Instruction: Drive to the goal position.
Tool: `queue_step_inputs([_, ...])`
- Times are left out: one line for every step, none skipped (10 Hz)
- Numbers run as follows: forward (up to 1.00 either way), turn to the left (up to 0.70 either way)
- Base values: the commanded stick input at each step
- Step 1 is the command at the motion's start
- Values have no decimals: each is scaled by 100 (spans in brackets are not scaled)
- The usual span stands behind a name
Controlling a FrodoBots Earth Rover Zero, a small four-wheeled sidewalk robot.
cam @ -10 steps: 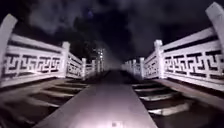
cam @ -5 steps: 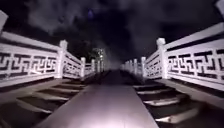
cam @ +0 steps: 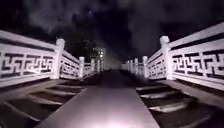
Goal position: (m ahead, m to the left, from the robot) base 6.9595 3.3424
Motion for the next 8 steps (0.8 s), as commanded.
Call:
queue_step_inputs([32,0])
queue_step_inputs([30,0])
queue_step_inputs([37,0])
queue_step_inputs([37,0])
queue_step_inputs([37,0])
queue_step_inputs([37,0])
queue_step_inputs([37,0])
queue_step_inputs([37,0])
